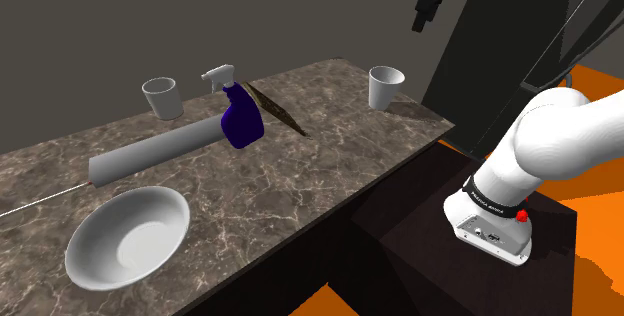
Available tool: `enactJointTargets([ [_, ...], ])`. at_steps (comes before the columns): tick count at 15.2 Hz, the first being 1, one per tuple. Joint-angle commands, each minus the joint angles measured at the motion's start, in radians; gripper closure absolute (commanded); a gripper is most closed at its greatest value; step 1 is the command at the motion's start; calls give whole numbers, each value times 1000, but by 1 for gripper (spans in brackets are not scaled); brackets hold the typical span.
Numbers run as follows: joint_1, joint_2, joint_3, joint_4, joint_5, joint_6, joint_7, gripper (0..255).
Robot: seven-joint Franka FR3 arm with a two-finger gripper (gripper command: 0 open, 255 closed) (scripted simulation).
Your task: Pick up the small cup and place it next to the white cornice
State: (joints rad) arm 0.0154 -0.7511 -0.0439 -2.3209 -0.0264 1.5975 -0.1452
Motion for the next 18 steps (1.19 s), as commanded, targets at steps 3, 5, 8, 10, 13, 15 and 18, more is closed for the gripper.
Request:
enactJointTargets([
  [3,-7,25,-46,-24,-8,46,-47,0],
  [5,-14,58,-93,-42,-14,92,-95,0],
  [8,-21,118,-162,-59,-17,162,-169,0],
  [10,-24,167,-209,-63,-14,207,-220,0],
  [13,-23,252,-278,-58,0,272,-300,0],
  [15,-20,316,-323,-47,18,313,-358,0],
  [18,-13,423,-389,-20,61,368,-452,0],
])
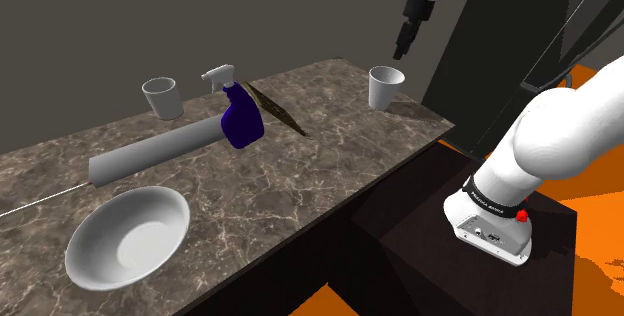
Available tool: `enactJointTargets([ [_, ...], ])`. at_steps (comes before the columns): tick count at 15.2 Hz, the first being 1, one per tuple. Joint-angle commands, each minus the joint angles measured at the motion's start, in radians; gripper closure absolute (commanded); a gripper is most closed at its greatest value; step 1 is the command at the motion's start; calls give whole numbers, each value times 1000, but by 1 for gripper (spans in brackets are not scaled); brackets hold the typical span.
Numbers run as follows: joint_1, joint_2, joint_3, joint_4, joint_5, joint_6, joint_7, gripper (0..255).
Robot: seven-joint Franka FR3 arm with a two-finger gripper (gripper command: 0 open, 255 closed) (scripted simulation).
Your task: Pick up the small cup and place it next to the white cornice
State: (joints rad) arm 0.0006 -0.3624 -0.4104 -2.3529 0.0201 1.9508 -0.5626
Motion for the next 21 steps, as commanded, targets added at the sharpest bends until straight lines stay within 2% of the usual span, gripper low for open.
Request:
enactJointTargets([
  [1,5,74,-44,24,33,31,-68,0],
  [5,14,232,-114,83,128,77,-205,0],
  [13,22,275,-109,17,164,178,-229,0],
  [20,22,275,-109,17,164,178,-229,0],
  [21,22,275,-109,17,164,178,-229,255],
])
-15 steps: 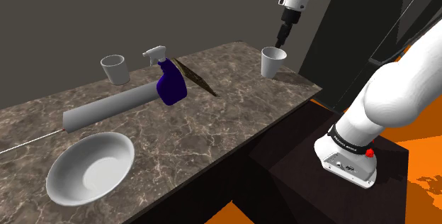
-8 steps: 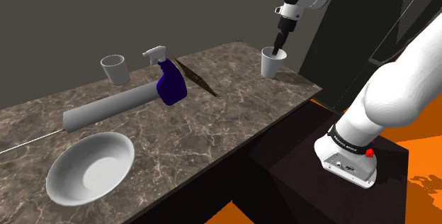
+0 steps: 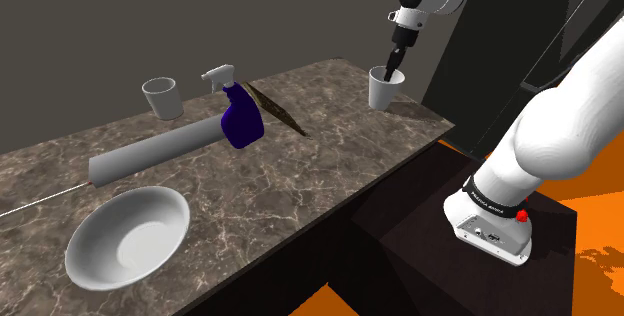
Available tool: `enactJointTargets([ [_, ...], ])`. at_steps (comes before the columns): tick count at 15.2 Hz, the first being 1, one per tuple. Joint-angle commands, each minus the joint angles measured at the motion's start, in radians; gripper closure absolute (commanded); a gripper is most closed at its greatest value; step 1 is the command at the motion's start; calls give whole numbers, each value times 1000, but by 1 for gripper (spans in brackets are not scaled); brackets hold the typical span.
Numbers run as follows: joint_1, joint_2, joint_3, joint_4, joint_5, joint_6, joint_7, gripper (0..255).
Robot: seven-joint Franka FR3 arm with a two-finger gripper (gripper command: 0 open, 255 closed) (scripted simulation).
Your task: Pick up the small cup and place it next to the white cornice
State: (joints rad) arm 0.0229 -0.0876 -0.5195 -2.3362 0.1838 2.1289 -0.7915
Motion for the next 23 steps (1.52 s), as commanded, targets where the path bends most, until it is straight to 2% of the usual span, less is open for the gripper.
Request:
enactJointTargets([
  [1,0,0,0,0,0,0,0,255],
  [9,0,0,0,0,0,0,0,255],
  [23,-6,-100,17,102,-64,-182,76,255],
])
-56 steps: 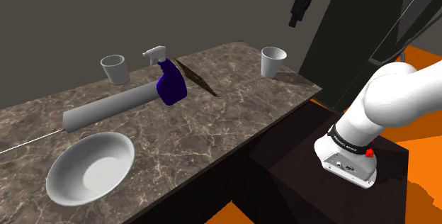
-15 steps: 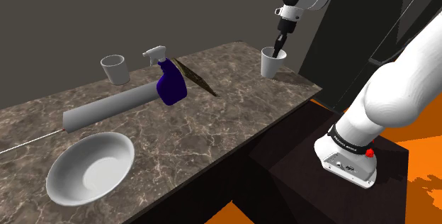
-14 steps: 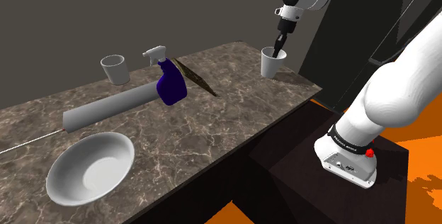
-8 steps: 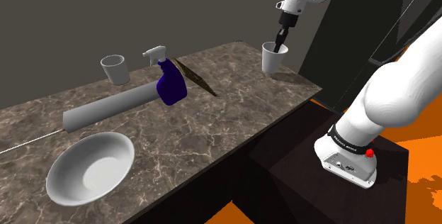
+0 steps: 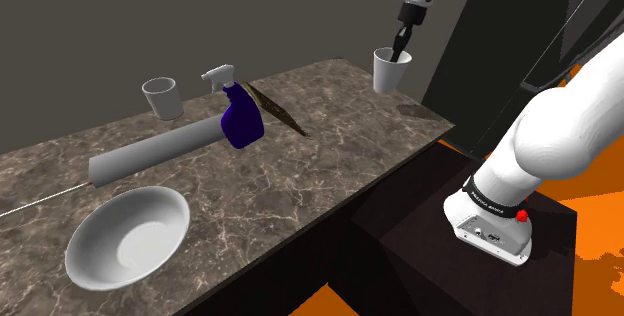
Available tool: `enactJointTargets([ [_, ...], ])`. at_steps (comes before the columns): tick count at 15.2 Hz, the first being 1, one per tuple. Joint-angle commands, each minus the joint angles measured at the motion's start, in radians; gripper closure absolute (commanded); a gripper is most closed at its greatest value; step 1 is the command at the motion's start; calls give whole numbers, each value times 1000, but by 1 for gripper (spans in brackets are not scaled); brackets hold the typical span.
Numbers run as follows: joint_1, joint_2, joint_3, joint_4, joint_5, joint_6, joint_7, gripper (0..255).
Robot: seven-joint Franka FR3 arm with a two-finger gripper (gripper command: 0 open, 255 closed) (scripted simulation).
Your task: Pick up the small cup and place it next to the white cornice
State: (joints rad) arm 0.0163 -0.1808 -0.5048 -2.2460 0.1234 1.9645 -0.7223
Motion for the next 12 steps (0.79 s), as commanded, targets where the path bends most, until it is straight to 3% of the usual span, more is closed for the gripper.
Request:
enactJointTargets([
  [1,0,-12,3,21,-6,-30,11,255],
  [12,0,-52,16,133,-26,-175,49,255],
])
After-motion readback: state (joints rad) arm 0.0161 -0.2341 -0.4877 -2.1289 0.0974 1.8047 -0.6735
